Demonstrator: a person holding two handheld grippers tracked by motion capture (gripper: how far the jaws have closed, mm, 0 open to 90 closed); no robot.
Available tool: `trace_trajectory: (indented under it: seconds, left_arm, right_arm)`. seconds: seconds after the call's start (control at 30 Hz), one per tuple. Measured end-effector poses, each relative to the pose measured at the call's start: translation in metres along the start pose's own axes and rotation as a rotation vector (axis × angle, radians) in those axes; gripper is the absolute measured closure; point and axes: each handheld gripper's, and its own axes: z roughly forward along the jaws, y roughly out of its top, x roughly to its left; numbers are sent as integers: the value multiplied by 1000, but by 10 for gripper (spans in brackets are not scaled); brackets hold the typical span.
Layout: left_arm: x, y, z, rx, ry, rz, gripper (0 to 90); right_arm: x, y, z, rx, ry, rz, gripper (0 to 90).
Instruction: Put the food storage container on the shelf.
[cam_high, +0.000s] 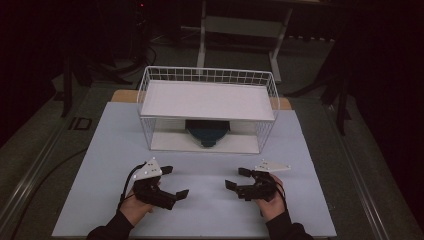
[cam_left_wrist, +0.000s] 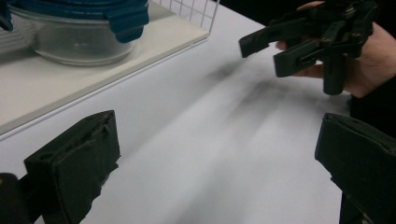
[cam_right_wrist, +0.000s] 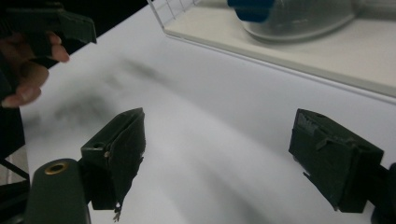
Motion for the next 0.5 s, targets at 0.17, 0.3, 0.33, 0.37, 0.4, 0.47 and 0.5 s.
trace_trajectory:
  seconds: [0.17, 0.3, 0.33, 0.37, 0.4, 0.47, 0.5]
  left_arm:
    - [2, -1, 1, 2, -6, -7, 1]
    - [2, -3, 3, 11, -12, -5, 2]
    - [1, -3, 4, 17, -11, -1, 2]
    - [1, -3, 5, 18, -14, 5, 1]
    - [1, -3, 5, 18, -14, 5, 1]
    - [0, -3, 5, 21, -16, 9, 1]
    - [0, -3, 6, 20, -17, 10, 2]
  right_arm:
    - [-2, -13, -15, 29, -21, -8, 174]
    - [-4, -19, -21, 45, -36, -25, 175]
    - [-4, -19, -21, 45, -36, -25, 175]
    - [-6, -21, -24, 48, -47, -26, 175]
    - [-6, -21, -24, 48, -47, -26, 175]
    - [-7, -22, -26, 45, -53, -20, 175]
    - [-8, -22, -26, 44, -53, -17, 175]
